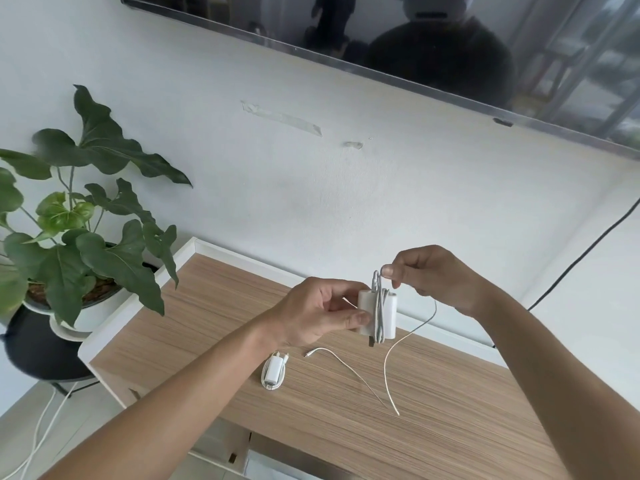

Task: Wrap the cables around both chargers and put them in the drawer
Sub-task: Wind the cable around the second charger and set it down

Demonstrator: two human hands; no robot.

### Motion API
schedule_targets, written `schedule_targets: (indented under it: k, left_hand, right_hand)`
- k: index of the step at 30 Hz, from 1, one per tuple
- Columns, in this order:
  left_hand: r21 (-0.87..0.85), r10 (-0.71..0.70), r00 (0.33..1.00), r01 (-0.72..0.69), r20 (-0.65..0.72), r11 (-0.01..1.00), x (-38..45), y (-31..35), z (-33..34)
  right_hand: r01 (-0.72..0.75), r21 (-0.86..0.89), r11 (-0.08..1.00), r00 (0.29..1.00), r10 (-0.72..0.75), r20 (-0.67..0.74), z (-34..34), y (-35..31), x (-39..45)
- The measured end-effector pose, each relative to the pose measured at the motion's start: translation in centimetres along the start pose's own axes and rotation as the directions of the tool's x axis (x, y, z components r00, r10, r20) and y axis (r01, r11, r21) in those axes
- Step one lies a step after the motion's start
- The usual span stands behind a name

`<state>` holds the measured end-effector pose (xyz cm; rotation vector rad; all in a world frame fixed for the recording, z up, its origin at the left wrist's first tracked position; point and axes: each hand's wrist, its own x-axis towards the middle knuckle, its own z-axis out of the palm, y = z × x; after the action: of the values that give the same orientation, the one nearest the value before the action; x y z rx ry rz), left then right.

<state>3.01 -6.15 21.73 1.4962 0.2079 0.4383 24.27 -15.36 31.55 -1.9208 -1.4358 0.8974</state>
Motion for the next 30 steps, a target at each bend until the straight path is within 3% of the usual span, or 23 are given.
schedule_targets:
  k: [7, 13, 17, 20, 24, 26, 30]
  left_hand:
    - [-0.139, 0.004, 0.999, -0.010, -0.040, 0.990, 0.2, 0.4, 0.8]
    - [-0.228, 0.029, 0.991, -0.060, -0.134, 0.972, 0.8, 0.7, -0.4]
    - [-0.220, 0.020, 0.981, -0.063, -0.195, 0.974, 1.1, -0.5, -1.8]
    - [-0.263, -0.048, 0.960, -0.027, -0.277, 0.965, 1.2, -1.7, -2.2]
    - [-0.288, -0.106, 0.935, 0.004, -0.338, 0.958, 1.1, -3.0, -2.9]
    - [-0.293, -0.133, 0.925, 0.025, -0.356, 0.956, 1.1, -3.6, -3.1]
    - [-0.108, -0.155, 0.923, 0.124, -0.353, 0.986, 1.0, -4.3, -2.8]
  right_hand:
    - [-0.060, 0.352, 0.934, 0.994, 0.022, 0.109, 2.0, 4.4, 0.3]
    - [-0.219, 0.393, 0.893, 0.976, 0.193, 0.104, 5.5, 8.9, -0.7]
    - [-0.265, 0.390, 0.882, 0.963, 0.226, 0.144, 9.0, 10.0, -2.7]
    - [-0.264, 0.296, 0.918, 0.962, 0.227, 0.153, 11.3, 9.1, -4.1]
    - [-0.094, 0.017, 0.995, 0.994, 0.093, 0.054, 12.1, 7.0, -5.6]
    - [0.006, -0.136, 0.991, 0.999, -0.001, 0.040, 11.7, 5.9, -6.3]
    - [0.162, -0.371, 0.914, 0.987, -0.145, 0.072, 10.1, 3.3, -7.0]
